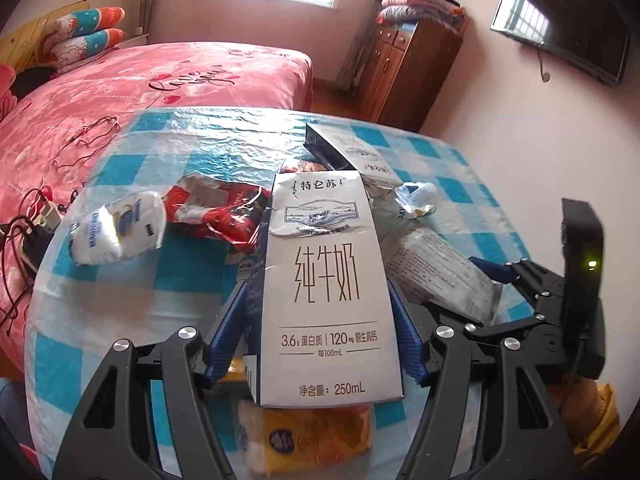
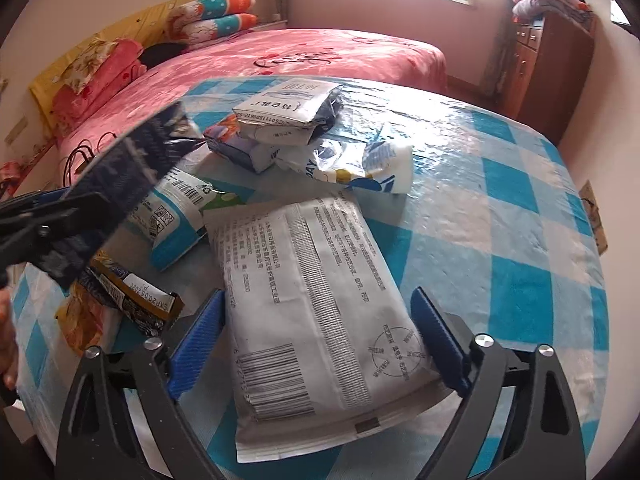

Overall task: Collect trash
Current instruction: 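Grasp the white milk carton with the left tool while the right tool grasps the white printed bag, then carry the carton and bag over the orange bucket and open both tools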

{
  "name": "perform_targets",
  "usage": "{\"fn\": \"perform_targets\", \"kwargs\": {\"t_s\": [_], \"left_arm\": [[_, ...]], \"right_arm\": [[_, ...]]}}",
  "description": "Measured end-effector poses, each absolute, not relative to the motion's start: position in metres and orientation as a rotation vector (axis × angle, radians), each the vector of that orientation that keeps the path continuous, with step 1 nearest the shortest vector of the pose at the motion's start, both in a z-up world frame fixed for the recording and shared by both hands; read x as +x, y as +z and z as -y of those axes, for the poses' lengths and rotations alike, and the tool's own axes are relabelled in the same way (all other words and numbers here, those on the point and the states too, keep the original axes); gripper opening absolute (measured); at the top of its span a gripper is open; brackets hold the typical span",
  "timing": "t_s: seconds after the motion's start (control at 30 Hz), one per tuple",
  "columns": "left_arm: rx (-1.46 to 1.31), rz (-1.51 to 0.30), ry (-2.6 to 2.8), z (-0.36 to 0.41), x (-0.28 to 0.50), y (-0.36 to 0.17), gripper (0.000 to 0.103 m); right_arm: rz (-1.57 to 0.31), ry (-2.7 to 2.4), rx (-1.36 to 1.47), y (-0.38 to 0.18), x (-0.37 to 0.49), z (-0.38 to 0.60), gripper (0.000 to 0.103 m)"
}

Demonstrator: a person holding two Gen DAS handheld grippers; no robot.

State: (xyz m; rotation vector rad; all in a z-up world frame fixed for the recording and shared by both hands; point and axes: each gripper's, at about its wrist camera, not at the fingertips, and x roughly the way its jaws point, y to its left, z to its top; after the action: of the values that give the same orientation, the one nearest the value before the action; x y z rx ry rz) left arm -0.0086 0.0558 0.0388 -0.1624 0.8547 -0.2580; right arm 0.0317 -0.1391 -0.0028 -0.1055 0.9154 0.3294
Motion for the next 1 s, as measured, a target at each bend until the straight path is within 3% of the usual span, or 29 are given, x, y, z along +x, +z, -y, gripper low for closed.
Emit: {"fn": "perform_targets", "kwargs": {"t_s": [0.13, 0.27, 1.0], "left_arm": [[-0.187, -0.836, -0.268, -0.066, -0.025, 0.044, 0.067], [-0.207, -0.823, -0.284, -0.077, -0.041, 0.046, 0.067], [-0.319, -0.782, -0.355, -0.134, -0.118, 0.038, 0.067]], "right_arm": [[-0.895, 0.289, -0.077, -0.001, 0.02, 0.142, 0.081], [-0.884, 0.248, -0.051, 0.001, 0.009, 0.144, 0.079], [-0.822, 0.257, 0.153, 0.045, -0.065, 0.119, 0.078]]}}
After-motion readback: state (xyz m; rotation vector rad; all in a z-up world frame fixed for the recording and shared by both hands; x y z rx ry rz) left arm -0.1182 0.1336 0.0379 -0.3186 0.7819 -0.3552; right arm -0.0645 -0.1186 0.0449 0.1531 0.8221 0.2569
